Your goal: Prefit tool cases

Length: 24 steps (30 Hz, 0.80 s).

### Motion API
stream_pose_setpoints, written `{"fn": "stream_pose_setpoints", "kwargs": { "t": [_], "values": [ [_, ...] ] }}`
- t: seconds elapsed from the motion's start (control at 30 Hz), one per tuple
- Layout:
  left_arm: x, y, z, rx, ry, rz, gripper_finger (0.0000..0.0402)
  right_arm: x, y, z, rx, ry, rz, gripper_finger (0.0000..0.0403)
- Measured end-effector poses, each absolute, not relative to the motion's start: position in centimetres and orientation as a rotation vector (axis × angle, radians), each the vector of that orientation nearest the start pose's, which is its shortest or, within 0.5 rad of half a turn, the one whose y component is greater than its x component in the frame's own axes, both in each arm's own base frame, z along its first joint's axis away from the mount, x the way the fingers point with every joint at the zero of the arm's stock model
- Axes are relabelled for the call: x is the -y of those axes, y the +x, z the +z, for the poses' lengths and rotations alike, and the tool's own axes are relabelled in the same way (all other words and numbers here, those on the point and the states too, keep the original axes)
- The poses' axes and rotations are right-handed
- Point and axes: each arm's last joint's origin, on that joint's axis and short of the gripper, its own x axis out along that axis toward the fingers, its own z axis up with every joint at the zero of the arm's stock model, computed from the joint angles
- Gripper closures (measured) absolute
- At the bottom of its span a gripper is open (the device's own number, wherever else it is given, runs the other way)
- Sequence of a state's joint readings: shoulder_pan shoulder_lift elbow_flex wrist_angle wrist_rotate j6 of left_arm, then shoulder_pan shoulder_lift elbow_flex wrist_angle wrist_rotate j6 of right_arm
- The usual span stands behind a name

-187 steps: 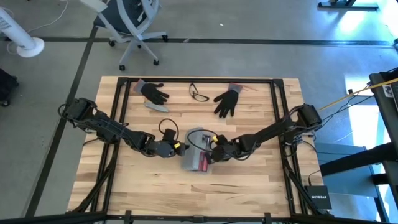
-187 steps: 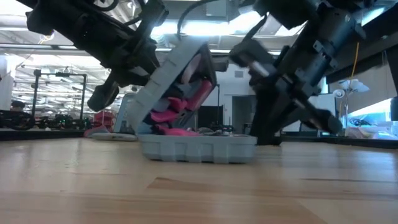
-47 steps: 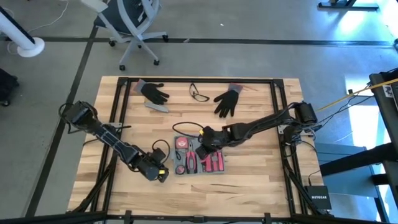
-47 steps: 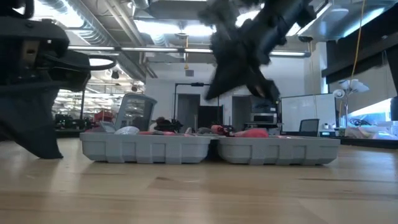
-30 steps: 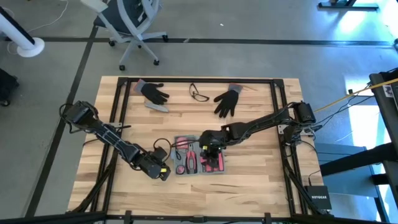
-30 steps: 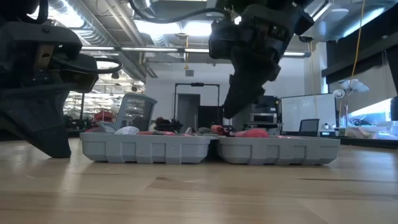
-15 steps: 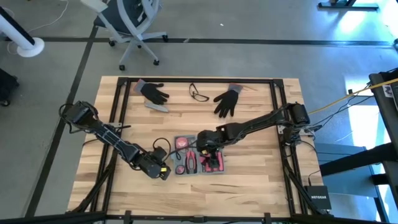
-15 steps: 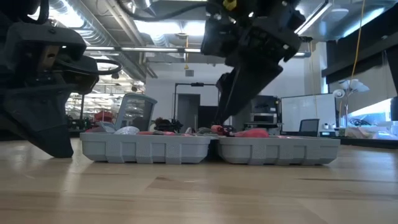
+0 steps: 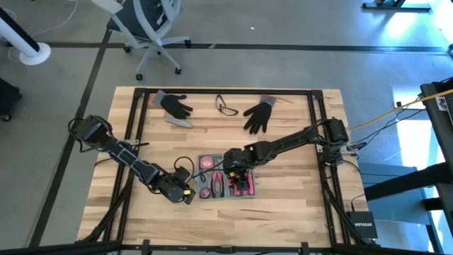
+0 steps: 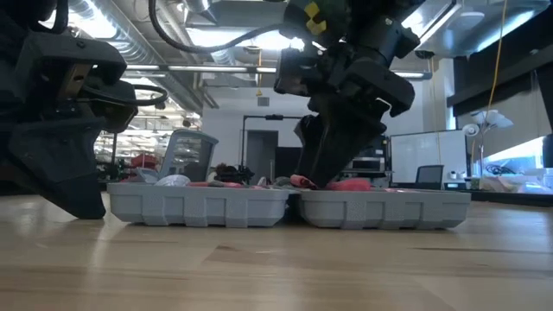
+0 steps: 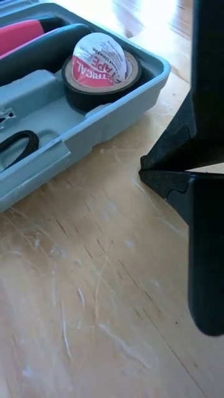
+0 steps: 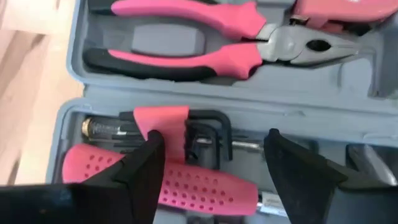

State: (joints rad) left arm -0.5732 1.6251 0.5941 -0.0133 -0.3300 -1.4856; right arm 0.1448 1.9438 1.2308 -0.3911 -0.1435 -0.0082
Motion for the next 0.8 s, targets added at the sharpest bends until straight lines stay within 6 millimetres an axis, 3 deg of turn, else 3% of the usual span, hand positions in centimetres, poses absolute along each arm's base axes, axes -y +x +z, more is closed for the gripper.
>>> {"fn": "stream_pose_setpoints", "kwargs": {
  "t": [0.2, 0.47, 0.6, 0.8],
  "values": [
    [13.2, 22.3, 10.6, -0.857, -0.903, 0.496, 0.0401, -5.9, 37.8, 14.7, -1.128, -0.027, 0.242, 0.0217],
    [13.2, 22.3, 10.6, -0.853, -0.883, 0.491, 0.0402, -5.8, 37.9, 14.8, -1.121, -0.061, 0.225, 0.0378],
    [13.2, 22.3, 10.6, -0.850, -0.884, 0.491, 0.0401, -5.7, 38.5, 15.6, -1.113, -0.087, 0.188, 0.0389],
    [13.2, 22.3, 10.6, -0.852, -0.869, 0.483, 0.0401, -5.8, 39.8, 18.8, -1.099, -0.136, 0.175, 0.0403]
  ]
}}
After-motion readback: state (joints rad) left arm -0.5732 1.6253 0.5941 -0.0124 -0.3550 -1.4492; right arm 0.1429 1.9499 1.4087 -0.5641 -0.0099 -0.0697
